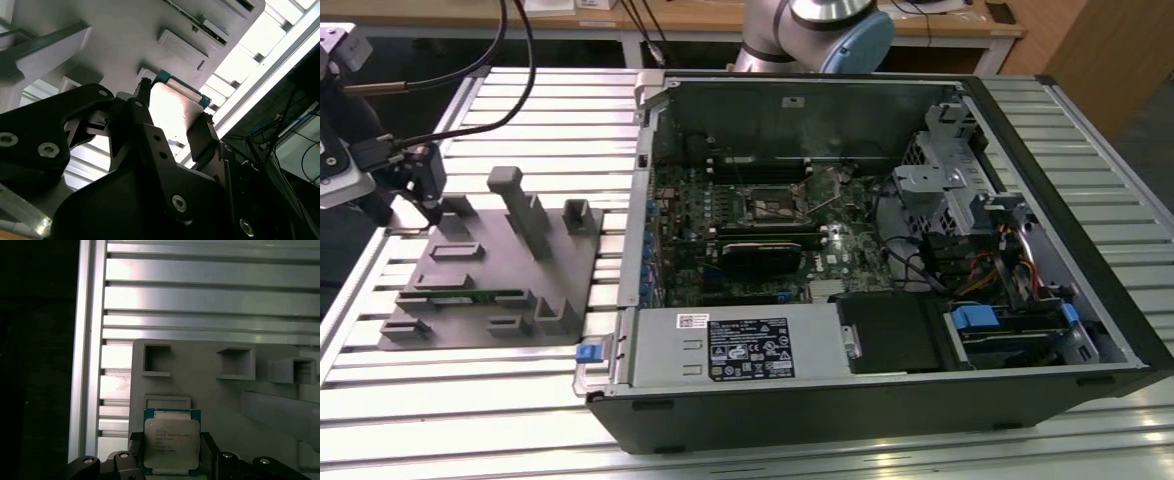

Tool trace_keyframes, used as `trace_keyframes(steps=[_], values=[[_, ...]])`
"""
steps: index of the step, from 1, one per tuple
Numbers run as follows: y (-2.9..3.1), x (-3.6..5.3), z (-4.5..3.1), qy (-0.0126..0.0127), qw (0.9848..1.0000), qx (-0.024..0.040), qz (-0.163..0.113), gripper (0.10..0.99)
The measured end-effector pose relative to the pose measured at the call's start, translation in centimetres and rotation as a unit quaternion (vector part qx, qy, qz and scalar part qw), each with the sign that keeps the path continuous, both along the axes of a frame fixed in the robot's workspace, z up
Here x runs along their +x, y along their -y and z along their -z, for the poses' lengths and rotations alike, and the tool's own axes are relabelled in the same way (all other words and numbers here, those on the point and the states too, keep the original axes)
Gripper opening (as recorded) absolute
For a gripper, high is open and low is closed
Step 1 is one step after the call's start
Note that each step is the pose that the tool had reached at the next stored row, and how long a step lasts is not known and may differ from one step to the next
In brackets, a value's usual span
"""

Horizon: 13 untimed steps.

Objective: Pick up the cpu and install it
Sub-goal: 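Pick up the cpu and move it towards the insertion slot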

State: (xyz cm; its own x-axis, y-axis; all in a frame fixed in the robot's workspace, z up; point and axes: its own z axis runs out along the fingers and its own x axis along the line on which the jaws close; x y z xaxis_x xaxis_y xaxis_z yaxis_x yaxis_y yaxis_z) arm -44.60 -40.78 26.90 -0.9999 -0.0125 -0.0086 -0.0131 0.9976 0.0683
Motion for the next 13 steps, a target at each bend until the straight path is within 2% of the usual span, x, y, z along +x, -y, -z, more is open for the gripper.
trace_keyframes(steps=[13], values=[[0.0,0.0,-0.98,-0.0001,1.0,0.0012,0.0,0.545]])
